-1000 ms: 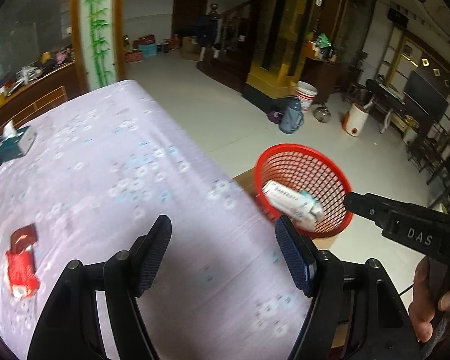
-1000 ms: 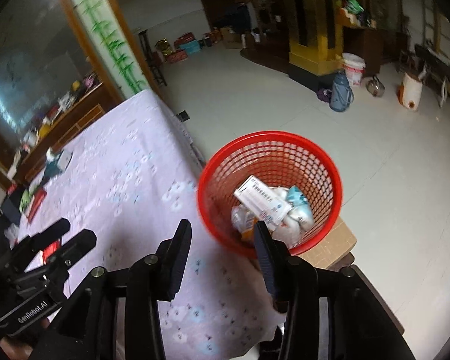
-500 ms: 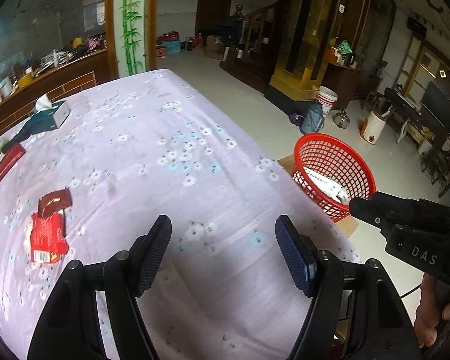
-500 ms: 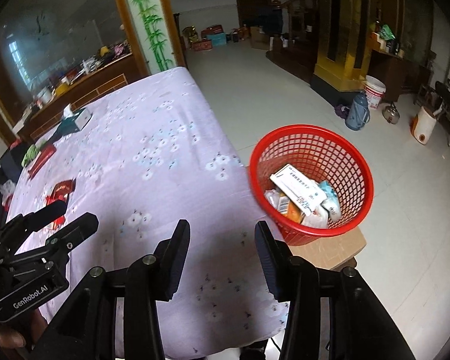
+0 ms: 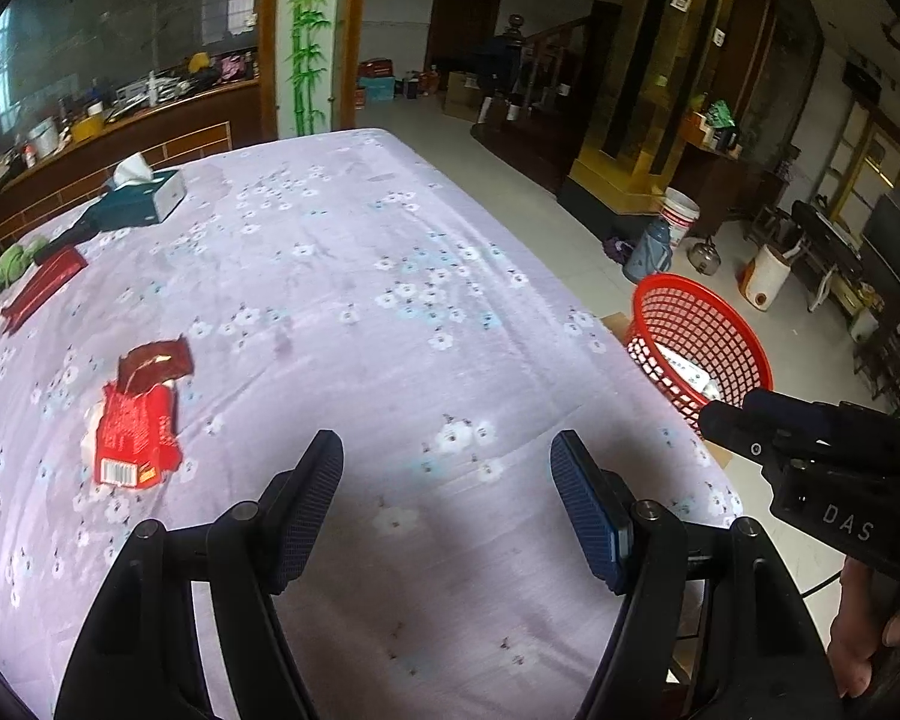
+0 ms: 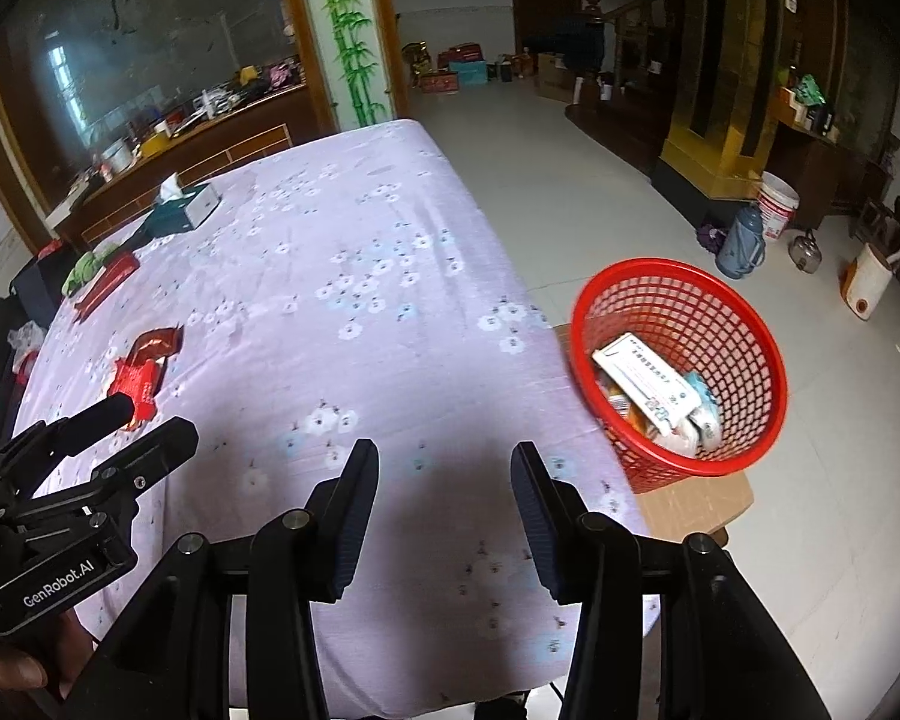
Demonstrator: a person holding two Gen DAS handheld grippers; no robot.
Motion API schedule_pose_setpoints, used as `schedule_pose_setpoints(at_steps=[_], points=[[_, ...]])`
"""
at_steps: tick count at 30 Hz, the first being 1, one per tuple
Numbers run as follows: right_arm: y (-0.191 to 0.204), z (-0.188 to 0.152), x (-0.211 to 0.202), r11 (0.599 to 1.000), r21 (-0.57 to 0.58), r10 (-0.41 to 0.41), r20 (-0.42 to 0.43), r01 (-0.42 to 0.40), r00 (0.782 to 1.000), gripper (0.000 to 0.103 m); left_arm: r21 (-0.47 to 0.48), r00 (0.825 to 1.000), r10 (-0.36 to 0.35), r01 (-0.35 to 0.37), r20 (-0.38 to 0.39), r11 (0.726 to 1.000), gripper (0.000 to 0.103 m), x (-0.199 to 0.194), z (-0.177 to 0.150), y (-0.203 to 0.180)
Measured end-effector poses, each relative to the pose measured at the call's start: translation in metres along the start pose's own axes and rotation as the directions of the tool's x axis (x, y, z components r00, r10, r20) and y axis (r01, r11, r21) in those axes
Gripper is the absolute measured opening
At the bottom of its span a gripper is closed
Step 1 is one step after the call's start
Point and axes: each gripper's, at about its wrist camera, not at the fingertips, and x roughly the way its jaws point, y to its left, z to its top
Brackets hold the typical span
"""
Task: Collect trash
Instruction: 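Move both open tools back over the red snack packets on the table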
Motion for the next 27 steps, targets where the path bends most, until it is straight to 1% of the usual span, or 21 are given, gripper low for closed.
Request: schedule_pose_setpoints(at_steps=[7,11,15,17,18,19,21,22,23,24,26,27], points=[[0.026,-0.002,0.011,0.999,-0.030,0.043,-0.032,-0.044,0.999,0.049,-0.077,0.999,0.048,-0.048,-0.002,0.996,0.070,-0.010,-0.010,0.041],[0.041,-0.003,0.016,0.997,-0.042,0.065,-0.050,-0.067,0.997,0.049,-0.149,0.996,0.086,-0.085,0.000,0.985,0.070,-0.020,-0.018,0.082],[0.056,-0.006,0.019,0.995,-0.063,0.079,-0.059,-0.083,0.995,0.049,-0.215,0.987,0.157,-0.156,-0.011,0.964,0.070,-0.026,-0.028,0.132],[0.061,-0.006,0.020,0.994,-0.070,0.083,-0.064,-0.088,0.994,0.049,-0.252,0.981,0.195,-0.195,-0.026,0.948,0.070,-0.025,-0.032,0.161],[0.062,-0.006,0.021,0.994,-0.072,0.083,-0.066,-0.088,0.994,0.049,-0.267,0.973,0.225,-0.229,-0.045,0.936,0.070,-0.021,-0.034,0.177],[0.064,-0.006,0.021,0.994,-0.074,0.080,-0.065,-0.085,0.995,0.049,-0.287,0.970,0.235,-0.242,-0.060,0.927,0.070,-0.018,-0.035,0.192],[0.067,-0.005,0.021,0.993,-0.080,0.078,-0.065,-0.083,0.995,0.049,-0.333,0.975,0.209,-0.223,-0.079,0.916,0.070,-0.010,-0.037,0.215],[0.068,-0.005,0.021,0.994,-0.080,0.075,-0.066,-0.080,0.995,0.049,-0.353,0.973,0.210,-0.229,-0.091,0.907,0.070,-0.005,-0.037,0.226],[0.069,-0.004,0.021,0.994,-0.079,0.074,-0.067,-0.079,0.995,0.049,-0.364,0.975,0.200,-0.222,-0.097,0.905,0.070,-0.001,-0.037,0.232],[0.070,-0.004,0.021,0.994,-0.077,0.074,-0.068,-0.079,0.995,0.049,-0.377,0.980,0.169,-0.195,-0.103,0.905,0.070,0.005,-0.037,0.241],[0.072,-0.002,0.021,0.994,-0.082,0.067,-0.072,-0.073,0.995,0.049,-0.389,0.981,0.156,-0.190,-0.118,0.901,0.070,0.016,-0.036,0.249],[0.073,-0.002,0.022,0.994,-0.085,0.065,-0.074,-0.072,0.995,0.049,-0.390,0.984,0.135,-0.171,-0.117,0.905,0.070,0.021,-0.034,0.252]])
